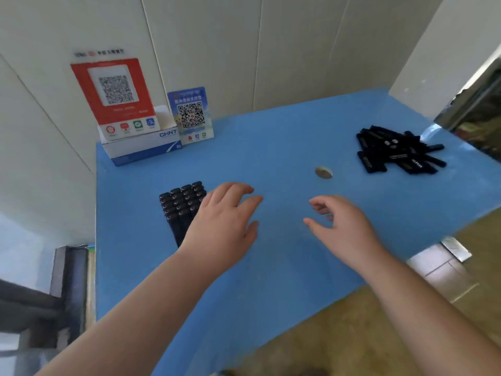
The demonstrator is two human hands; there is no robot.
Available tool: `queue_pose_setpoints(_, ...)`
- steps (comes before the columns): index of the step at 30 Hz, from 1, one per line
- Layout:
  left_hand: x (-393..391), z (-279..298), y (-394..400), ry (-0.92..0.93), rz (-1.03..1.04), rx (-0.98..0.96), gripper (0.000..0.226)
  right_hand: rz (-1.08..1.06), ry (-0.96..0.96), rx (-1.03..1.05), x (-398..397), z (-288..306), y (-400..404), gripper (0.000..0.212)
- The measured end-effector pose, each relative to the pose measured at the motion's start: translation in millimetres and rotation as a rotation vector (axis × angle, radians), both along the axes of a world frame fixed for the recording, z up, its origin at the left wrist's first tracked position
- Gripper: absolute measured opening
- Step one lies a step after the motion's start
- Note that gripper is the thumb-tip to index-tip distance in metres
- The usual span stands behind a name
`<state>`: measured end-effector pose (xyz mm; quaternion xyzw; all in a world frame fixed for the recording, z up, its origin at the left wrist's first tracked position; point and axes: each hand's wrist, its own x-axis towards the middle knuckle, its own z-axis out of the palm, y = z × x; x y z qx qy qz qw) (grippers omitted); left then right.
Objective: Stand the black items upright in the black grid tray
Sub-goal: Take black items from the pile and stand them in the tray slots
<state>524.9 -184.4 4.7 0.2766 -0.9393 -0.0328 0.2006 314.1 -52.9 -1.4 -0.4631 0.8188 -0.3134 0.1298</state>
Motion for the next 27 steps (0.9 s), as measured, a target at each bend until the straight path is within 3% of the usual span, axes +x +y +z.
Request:
queue_pose_setpoints(5,-44,-3,28,-0.163,-0.061,0.070,0.057,-0.118,0.217,0.187,-32,14,55,0.044)
queue_pose_setpoints(17,-176,7,135,-0.196,-0.197,0.048,0.054,-0.281,0.280,0.269,-127,33,186,0.049)
queue_pose_setpoints(27,-265,6,219,-0.195,-0.164,0.136,0.056,-0.217,0.329,0.280,-209,44,256,0.049)
